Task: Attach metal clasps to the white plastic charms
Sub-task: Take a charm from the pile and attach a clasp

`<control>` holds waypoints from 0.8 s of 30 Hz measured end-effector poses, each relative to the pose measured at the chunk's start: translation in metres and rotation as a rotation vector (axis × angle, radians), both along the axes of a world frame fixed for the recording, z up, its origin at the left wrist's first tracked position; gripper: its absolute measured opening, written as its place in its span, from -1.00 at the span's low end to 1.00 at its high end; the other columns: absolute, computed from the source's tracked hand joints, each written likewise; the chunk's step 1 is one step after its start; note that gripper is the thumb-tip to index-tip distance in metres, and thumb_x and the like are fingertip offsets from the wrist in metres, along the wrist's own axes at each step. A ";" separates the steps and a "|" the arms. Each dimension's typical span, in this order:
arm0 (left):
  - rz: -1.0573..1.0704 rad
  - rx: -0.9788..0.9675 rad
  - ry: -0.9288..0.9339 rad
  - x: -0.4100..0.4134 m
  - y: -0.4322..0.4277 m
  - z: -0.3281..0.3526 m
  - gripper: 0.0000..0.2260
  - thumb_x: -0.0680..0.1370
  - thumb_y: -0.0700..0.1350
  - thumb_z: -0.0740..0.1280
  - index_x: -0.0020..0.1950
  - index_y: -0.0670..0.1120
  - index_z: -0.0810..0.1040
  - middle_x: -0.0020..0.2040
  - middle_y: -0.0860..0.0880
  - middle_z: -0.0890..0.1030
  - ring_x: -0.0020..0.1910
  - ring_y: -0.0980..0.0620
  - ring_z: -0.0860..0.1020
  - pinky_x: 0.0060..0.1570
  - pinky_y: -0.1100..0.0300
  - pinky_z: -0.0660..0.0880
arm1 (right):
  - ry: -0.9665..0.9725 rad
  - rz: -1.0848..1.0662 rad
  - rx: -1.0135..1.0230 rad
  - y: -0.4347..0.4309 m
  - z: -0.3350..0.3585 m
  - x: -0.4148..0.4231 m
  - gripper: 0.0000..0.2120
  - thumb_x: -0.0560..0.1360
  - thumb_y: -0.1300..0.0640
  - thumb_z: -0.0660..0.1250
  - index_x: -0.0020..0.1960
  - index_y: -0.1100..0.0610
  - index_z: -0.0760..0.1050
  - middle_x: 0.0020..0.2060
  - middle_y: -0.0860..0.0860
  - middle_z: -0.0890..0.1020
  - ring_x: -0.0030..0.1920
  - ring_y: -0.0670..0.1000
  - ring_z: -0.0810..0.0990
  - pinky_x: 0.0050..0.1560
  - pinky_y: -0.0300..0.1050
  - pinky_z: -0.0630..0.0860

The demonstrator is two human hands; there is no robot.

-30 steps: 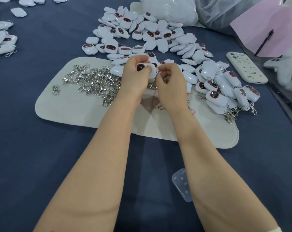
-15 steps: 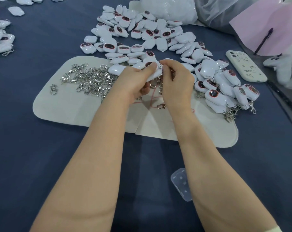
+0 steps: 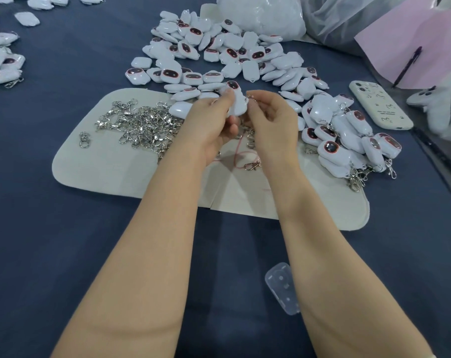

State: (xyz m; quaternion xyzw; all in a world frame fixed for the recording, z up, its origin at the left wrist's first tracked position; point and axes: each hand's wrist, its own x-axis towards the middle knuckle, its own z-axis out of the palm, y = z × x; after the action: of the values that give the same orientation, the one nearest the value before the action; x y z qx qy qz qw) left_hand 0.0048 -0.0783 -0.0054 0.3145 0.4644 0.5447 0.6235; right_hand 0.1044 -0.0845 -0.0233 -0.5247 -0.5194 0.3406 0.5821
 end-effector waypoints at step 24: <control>0.150 0.308 0.637 -0.008 -0.001 0.000 -0.72 0.56 -0.03 0.33 -0.32 -0.07 0.39 -0.40 0.01 0.40 -0.47 0.09 0.36 -0.41 0.30 0.34 | -0.372 0.046 -0.026 0.000 -0.005 0.003 -0.93 0.54 0.24 0.25 -0.06 0.13 0.50 -0.27 -0.06 0.56 -0.26 -0.09 0.51 -0.21 -0.36 0.38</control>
State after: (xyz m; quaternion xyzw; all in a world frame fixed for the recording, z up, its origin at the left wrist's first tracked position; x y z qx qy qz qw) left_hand -0.0030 -0.0795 -0.0058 0.5239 0.5696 0.5270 0.3512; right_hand 0.1072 -0.0842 -0.0279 -0.5741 -0.6253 0.2578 0.4614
